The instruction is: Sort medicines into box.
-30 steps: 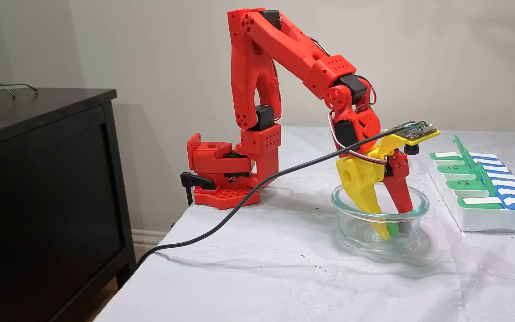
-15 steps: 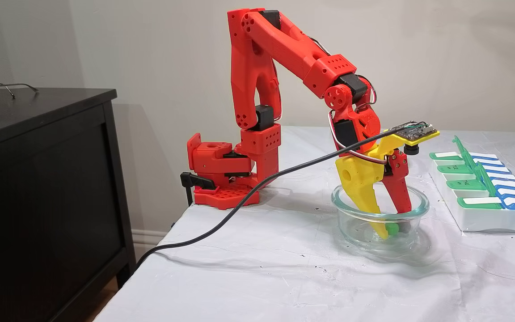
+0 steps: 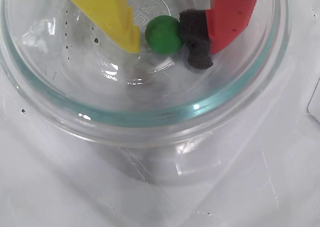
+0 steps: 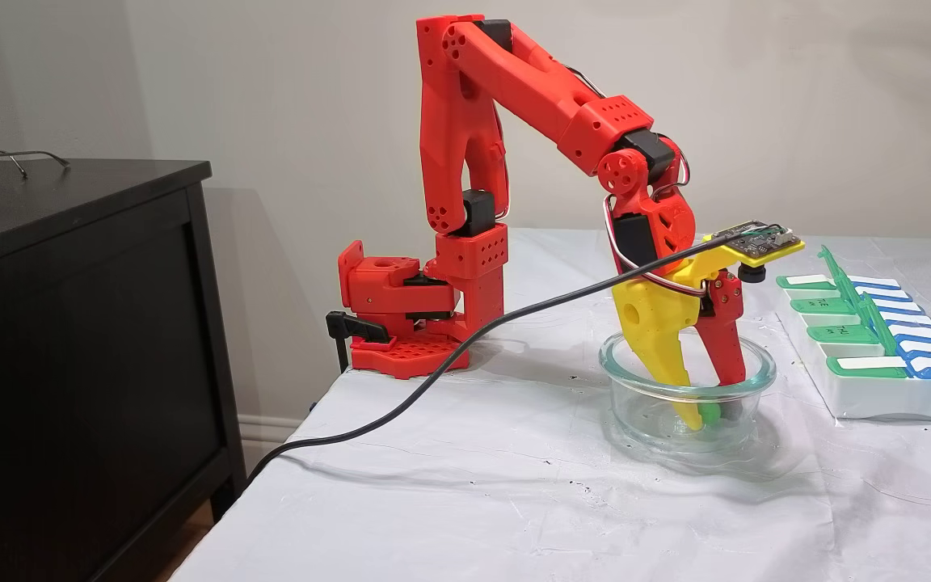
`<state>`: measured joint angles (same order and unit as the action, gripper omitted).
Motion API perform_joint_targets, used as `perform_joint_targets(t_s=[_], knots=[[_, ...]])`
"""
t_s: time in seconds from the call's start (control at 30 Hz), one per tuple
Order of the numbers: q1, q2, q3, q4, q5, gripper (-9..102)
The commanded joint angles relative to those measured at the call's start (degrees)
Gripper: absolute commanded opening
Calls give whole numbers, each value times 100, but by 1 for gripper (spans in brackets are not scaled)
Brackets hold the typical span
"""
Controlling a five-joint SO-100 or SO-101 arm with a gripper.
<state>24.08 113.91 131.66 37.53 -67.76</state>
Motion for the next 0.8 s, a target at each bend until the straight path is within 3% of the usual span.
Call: perform_joint_targets(t_s=[0.0,0.77], knots=[[-70,-9,-290,79,18,17],[-18,-396,-1125,826,79,18]])
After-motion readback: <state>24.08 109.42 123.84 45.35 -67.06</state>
